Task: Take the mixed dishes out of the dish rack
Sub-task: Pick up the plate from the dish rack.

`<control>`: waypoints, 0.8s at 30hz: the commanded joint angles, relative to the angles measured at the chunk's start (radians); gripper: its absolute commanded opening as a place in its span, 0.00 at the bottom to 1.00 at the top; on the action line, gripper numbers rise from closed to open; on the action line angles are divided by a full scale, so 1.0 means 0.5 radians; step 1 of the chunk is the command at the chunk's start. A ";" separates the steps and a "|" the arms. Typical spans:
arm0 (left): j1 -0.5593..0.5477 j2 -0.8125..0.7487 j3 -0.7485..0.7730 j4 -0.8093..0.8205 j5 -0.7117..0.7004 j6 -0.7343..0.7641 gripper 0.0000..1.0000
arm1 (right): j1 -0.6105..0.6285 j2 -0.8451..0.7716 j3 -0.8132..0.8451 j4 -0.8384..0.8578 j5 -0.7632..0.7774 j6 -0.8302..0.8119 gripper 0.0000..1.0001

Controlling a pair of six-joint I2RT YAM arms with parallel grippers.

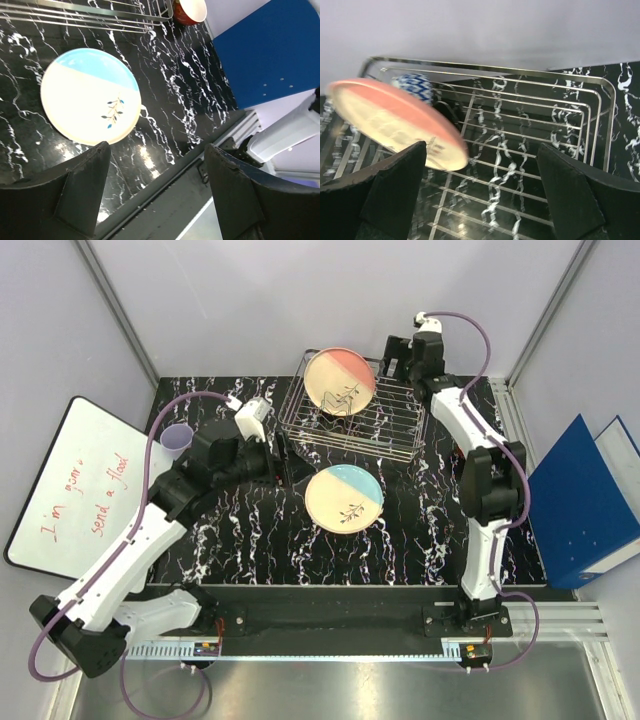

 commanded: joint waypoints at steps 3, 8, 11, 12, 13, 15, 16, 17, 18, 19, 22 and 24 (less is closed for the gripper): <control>0.001 -0.079 -0.061 0.041 -0.079 0.200 0.80 | -0.015 0.177 0.072 0.284 -0.272 -0.315 0.98; 0.001 -0.070 -0.131 0.045 -0.104 0.207 0.80 | -0.018 0.174 -0.020 0.545 -0.383 -0.254 0.98; 0.001 -0.055 -0.171 0.063 -0.094 0.191 0.80 | -0.018 0.248 0.050 0.511 -0.420 -0.236 0.99; -0.002 -0.055 -0.180 0.078 -0.088 0.182 0.80 | -0.018 0.284 0.062 0.508 -0.432 -0.239 0.99; 0.001 -0.051 -0.202 0.084 -0.079 0.173 0.80 | -0.018 0.300 0.078 0.505 -0.444 -0.229 0.99; 0.001 -0.061 -0.220 0.109 -0.073 0.161 0.80 | -0.018 0.358 0.127 0.490 -0.505 -0.223 0.99; 0.001 -0.061 -0.239 0.118 -0.073 0.158 0.80 | -0.018 0.383 0.148 0.484 -0.545 -0.211 0.99; 0.001 -0.058 -0.248 0.130 -0.070 0.154 0.80 | -0.018 0.422 0.182 0.474 -0.564 -0.205 0.98; -0.002 -0.048 -0.254 0.133 -0.070 0.154 0.80 | -0.021 0.438 0.194 0.471 -0.585 -0.199 0.98; 0.001 -0.048 -0.257 0.140 -0.067 0.151 0.80 | -0.015 0.453 0.200 0.477 -0.622 -0.183 0.98; 0.001 -0.021 -0.291 0.161 -0.052 0.148 0.80 | -0.018 0.505 0.228 0.483 -0.699 -0.153 0.95; 0.001 0.004 -0.315 0.189 -0.045 0.142 0.79 | -0.018 0.545 0.249 0.477 -0.739 -0.140 0.92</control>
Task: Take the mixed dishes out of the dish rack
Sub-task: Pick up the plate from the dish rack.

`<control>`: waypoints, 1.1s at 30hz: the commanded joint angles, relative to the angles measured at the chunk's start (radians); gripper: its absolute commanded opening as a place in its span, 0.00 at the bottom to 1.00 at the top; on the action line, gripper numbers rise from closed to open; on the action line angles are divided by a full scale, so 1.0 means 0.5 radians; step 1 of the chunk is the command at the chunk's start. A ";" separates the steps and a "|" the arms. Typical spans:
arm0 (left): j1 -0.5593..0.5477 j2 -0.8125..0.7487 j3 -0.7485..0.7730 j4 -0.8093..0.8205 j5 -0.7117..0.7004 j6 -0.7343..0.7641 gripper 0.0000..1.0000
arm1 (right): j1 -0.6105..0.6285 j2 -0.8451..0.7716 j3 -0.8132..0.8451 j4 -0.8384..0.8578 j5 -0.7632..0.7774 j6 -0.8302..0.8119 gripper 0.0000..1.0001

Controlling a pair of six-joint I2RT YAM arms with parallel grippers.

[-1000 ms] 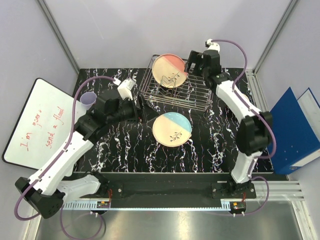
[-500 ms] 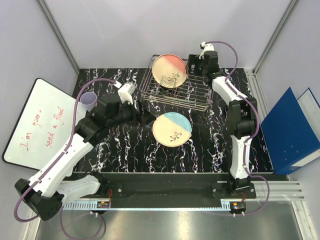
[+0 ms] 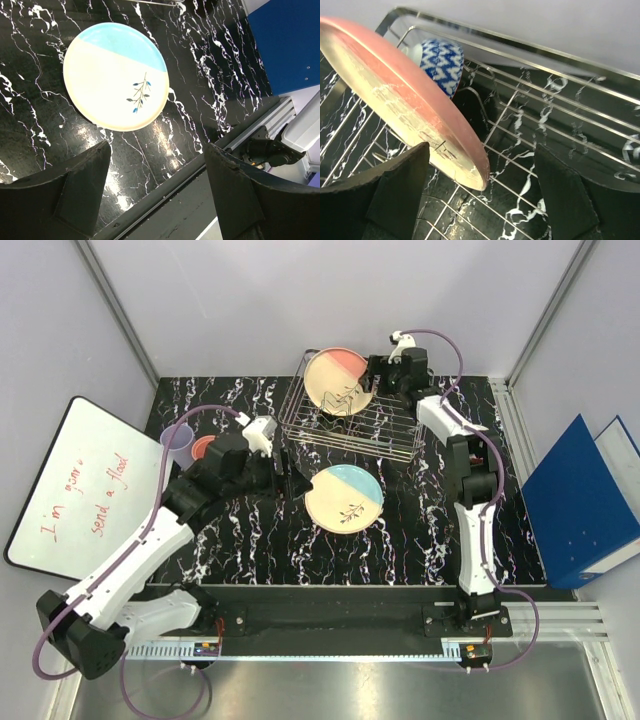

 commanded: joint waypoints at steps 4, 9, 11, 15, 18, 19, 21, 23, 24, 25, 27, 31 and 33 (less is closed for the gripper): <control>0.001 0.077 -0.057 0.168 0.030 -0.010 0.79 | 0.006 0.109 0.166 0.068 -0.238 0.061 0.85; 0.001 0.111 -0.069 0.184 0.033 -0.007 0.79 | 0.009 0.152 0.203 0.096 -0.324 0.104 0.67; 0.001 0.117 -0.078 0.196 0.033 -0.010 0.79 | 0.006 0.161 0.200 0.127 -0.345 0.116 0.54; 0.001 0.120 -0.109 0.217 0.033 -0.019 0.79 | 0.006 0.174 0.209 0.154 -0.388 0.132 0.38; 0.001 0.129 -0.124 0.227 0.030 -0.028 0.78 | 0.009 0.183 0.227 0.154 -0.428 0.132 0.21; 0.001 0.126 -0.124 0.230 0.030 -0.028 0.78 | 0.006 0.189 0.242 0.139 -0.440 0.132 0.14; 0.001 0.132 -0.128 0.236 0.030 -0.034 0.78 | 0.009 0.186 0.243 0.133 -0.456 0.132 0.00; 0.001 0.136 -0.134 0.245 0.033 -0.037 0.78 | 0.009 0.168 0.227 0.127 -0.462 0.129 0.00; 0.001 0.136 -0.137 0.251 0.036 -0.040 0.78 | 0.009 0.155 0.212 0.148 -0.462 0.126 0.00; 0.001 0.139 -0.143 0.254 0.040 -0.043 0.78 | 0.009 0.125 0.169 0.160 -0.462 0.119 0.00; -0.002 0.148 -0.155 0.263 0.043 -0.046 0.77 | 0.009 0.097 0.126 0.191 -0.447 0.110 0.00; -0.002 0.160 -0.164 0.285 0.064 -0.065 0.77 | 0.006 0.042 0.043 0.200 -0.401 0.067 0.00; 0.001 0.163 -0.164 0.288 0.061 -0.068 0.77 | 0.006 0.039 0.040 0.188 -0.361 0.037 0.00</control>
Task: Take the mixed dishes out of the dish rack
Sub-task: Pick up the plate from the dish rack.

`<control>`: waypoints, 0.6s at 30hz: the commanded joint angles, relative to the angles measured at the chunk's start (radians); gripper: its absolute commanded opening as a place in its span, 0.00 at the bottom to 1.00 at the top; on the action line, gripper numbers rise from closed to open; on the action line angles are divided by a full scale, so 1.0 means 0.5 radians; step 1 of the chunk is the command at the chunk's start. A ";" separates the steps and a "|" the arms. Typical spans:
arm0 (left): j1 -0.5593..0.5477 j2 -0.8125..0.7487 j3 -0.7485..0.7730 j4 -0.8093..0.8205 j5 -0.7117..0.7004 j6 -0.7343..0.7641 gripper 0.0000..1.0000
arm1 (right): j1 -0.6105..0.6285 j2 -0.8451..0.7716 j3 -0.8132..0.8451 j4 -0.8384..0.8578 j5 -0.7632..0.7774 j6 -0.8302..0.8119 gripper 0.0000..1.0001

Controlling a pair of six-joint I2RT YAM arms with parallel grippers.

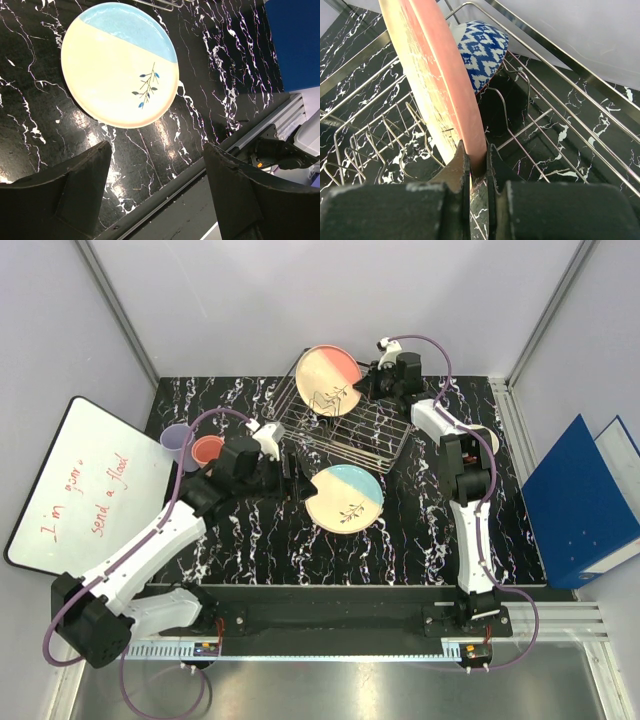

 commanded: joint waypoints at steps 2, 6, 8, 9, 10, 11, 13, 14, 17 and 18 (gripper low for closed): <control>0.001 0.020 -0.015 0.132 0.044 -0.027 0.77 | -0.013 -0.146 -0.036 0.052 0.123 0.078 0.00; -0.002 0.041 -0.015 0.132 0.044 -0.036 0.77 | -0.013 -0.241 -0.152 0.212 0.184 0.059 0.00; 0.001 0.063 -0.012 0.135 0.056 -0.042 0.76 | -0.013 -0.281 -0.183 0.294 0.221 0.062 0.00; 0.001 0.069 -0.012 0.132 0.057 -0.045 0.76 | -0.013 -0.311 -0.189 0.313 0.233 0.065 0.00; 0.001 0.078 -0.009 0.132 0.066 -0.045 0.76 | -0.013 -0.327 -0.192 0.328 0.246 0.071 0.00; 0.001 0.081 -0.003 0.135 0.072 -0.048 0.76 | -0.013 -0.339 -0.192 0.356 0.258 0.071 0.00; 0.001 0.084 0.000 0.135 0.075 -0.048 0.75 | -0.013 -0.373 -0.180 0.371 0.270 0.075 0.00; 0.001 0.081 0.000 0.135 0.069 -0.048 0.75 | -0.013 -0.385 -0.174 0.381 0.273 0.078 0.00; 0.001 0.057 0.000 0.132 0.063 -0.042 0.75 | -0.009 -0.422 -0.119 0.378 0.295 0.084 0.00; -0.002 0.050 -0.003 0.135 0.063 -0.045 0.75 | -0.013 -0.440 -0.106 0.375 0.301 0.081 0.00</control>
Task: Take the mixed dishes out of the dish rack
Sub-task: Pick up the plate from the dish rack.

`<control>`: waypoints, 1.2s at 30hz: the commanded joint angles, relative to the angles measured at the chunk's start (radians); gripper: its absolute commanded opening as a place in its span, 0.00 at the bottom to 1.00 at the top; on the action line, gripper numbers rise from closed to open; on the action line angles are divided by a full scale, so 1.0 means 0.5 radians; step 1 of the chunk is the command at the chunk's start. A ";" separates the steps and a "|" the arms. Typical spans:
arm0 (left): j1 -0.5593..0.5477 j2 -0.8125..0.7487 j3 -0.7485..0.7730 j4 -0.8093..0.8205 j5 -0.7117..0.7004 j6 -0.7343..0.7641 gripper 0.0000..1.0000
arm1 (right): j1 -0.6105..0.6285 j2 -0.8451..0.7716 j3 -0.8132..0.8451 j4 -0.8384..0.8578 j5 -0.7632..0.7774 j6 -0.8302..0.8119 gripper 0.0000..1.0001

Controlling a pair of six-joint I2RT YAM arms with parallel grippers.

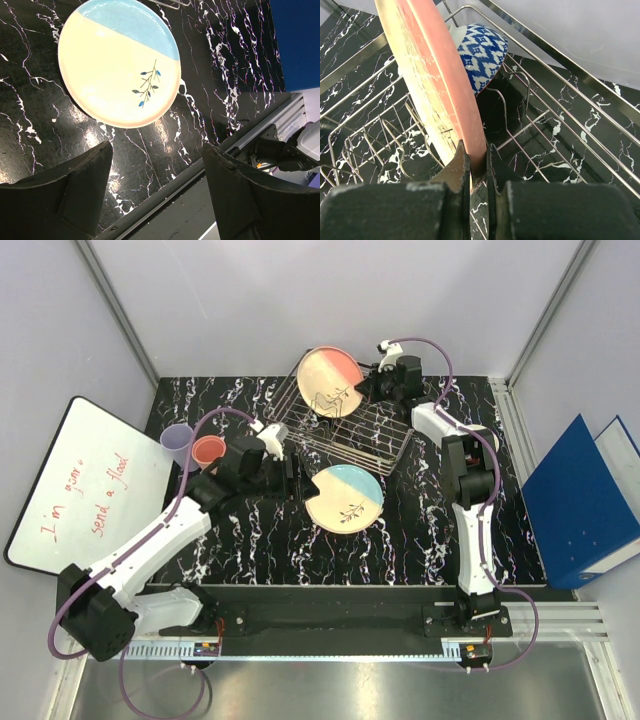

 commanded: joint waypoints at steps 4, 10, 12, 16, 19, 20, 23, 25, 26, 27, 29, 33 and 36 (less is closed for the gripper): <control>0.001 -0.064 -0.012 0.105 0.026 -0.011 0.75 | -0.026 -0.353 0.156 0.216 0.200 0.100 0.00; 0.001 -0.080 -0.021 0.102 0.026 -0.023 0.75 | -0.029 -0.427 0.175 0.188 0.197 0.085 0.00; -0.002 -0.086 -0.018 0.102 0.026 -0.029 0.75 | -0.029 -0.451 0.175 0.182 0.194 0.082 0.00; -0.002 -0.089 -0.024 0.105 0.020 -0.035 0.75 | -0.023 -0.479 0.199 0.158 0.184 0.073 0.00; -0.002 -0.101 -0.033 0.111 0.008 -0.042 0.75 | -0.026 -0.497 0.218 0.142 0.184 0.073 0.00; -0.002 -0.107 -0.036 0.111 0.004 -0.039 0.75 | -0.029 -0.503 0.212 0.145 0.184 0.079 0.00; 0.001 -0.132 -0.046 0.111 -0.029 -0.042 0.75 | -0.026 -0.546 0.221 0.139 0.181 0.100 0.00; 0.001 -0.135 -0.042 0.114 -0.045 -0.039 0.75 | -0.029 -0.586 0.227 0.127 0.187 0.116 0.00; 0.001 -0.135 -0.036 0.120 -0.054 -0.039 0.75 | -0.029 -0.604 0.230 0.109 0.187 0.125 0.00; 0.001 -0.132 -0.033 0.123 -0.057 -0.039 0.75 | -0.026 -0.638 0.230 0.099 0.187 0.134 0.00; 0.001 -0.129 -0.024 0.145 -0.081 -0.054 0.75 | -0.032 -0.690 0.212 0.072 0.187 0.174 0.00; 0.001 -0.168 -0.024 0.246 -0.140 -0.155 0.75 | -0.029 -0.810 0.169 0.001 0.178 0.315 0.00; 0.001 -0.229 -0.045 0.381 -0.228 -0.238 0.76 | -0.029 -0.933 0.095 -0.057 0.163 0.474 0.00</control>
